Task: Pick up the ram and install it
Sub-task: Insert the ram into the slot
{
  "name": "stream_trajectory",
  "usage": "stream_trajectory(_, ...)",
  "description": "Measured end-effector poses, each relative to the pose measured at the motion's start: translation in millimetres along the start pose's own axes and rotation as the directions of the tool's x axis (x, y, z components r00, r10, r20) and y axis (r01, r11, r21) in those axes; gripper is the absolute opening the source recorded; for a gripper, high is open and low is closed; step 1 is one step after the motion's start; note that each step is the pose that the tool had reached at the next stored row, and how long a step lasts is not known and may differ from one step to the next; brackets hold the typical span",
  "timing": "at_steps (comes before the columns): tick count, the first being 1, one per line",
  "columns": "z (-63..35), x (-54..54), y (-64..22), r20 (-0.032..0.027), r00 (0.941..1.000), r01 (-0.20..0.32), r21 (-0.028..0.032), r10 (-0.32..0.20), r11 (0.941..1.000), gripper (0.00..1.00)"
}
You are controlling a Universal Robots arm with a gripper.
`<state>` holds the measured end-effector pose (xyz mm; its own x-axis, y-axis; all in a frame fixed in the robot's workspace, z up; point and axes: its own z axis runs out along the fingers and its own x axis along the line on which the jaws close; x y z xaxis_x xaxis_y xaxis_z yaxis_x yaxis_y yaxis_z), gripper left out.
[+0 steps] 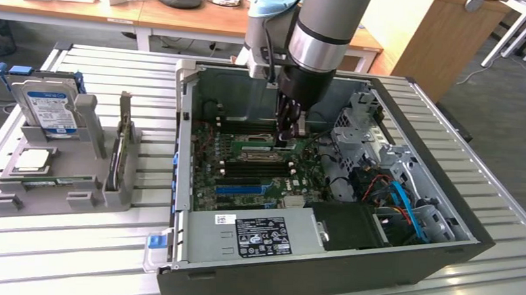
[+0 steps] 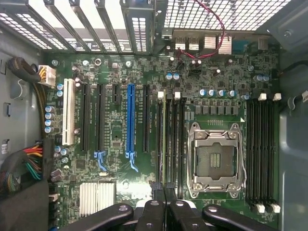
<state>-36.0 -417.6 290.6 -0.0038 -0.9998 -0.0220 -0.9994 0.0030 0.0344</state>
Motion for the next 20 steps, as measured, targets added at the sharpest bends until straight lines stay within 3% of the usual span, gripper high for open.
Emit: stream_trajectory(20, 11.6, 0.3, -0.4, 0.0001, 1.0000, 0.000, 0.0001, 0.000, 1.0000, 0.12)
